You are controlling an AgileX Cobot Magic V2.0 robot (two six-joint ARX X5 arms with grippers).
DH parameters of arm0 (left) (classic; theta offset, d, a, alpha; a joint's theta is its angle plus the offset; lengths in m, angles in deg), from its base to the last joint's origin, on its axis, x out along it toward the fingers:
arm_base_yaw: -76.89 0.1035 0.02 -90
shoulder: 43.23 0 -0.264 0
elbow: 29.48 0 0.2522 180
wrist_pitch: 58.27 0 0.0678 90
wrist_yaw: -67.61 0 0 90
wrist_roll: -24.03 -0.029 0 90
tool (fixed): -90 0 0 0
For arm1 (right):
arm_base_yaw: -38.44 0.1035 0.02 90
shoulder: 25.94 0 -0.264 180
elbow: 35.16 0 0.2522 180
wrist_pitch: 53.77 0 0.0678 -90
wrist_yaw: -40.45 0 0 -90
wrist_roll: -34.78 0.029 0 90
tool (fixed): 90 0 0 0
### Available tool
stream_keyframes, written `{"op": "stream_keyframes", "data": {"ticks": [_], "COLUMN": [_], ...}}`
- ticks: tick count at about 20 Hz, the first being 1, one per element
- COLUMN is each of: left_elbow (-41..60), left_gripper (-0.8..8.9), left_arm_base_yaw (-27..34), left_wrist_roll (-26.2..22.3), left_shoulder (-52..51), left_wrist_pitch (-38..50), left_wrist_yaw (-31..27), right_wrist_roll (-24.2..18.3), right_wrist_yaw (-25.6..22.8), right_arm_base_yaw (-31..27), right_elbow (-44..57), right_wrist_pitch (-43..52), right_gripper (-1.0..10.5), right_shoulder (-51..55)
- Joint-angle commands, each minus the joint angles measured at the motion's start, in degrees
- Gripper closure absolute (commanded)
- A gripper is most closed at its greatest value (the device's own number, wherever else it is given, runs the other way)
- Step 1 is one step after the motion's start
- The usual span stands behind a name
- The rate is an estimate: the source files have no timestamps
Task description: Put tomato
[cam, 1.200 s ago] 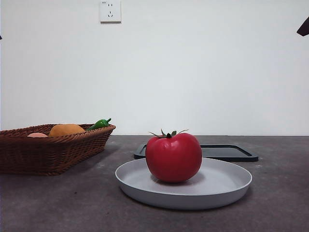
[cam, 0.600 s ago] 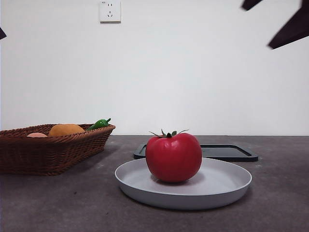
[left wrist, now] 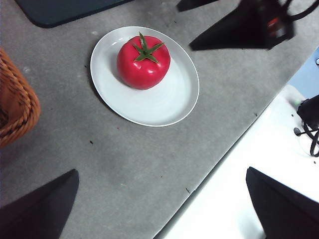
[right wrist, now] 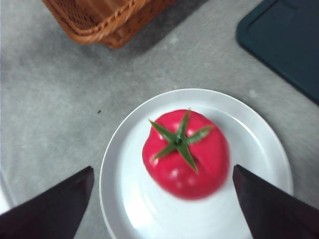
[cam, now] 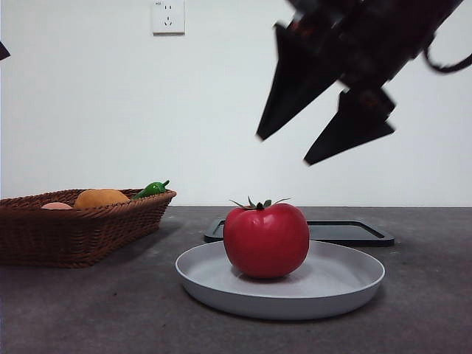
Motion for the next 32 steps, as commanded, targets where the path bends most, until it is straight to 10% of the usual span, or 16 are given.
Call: {"op": "stream_keyframes", "data": {"ticks": [1,20,32], "left_elbow": [-0.9,-0.9,-0.9], "left_gripper": [2.84,2.86,2.86], "left_arm_base_yaw": [-0.2,-0.2,-0.2], "left_wrist_roll": [-0.7,-0.7,-0.7], "left_shoulder": [0.2,0.2,0.2], "left_wrist_pitch": [0.7,0.8,0.8], "left_wrist_yaw": [0.3,0.3,0.3], "right_wrist_roll": [0.3,0.4,0.5], "right_wrist_yaw": [-1.6,-10.1,-10.1], "right_arm_base_yaw": [1.7,5.7,5.7], "right_elbow": [-1.1,-1.1,-4.5], "right_wrist_pitch": [2.7,10.6,8.1], "right_gripper": [5.0,4.5,7.3], "right_shoulder": [-3.3,-17.6,-15.4]}}
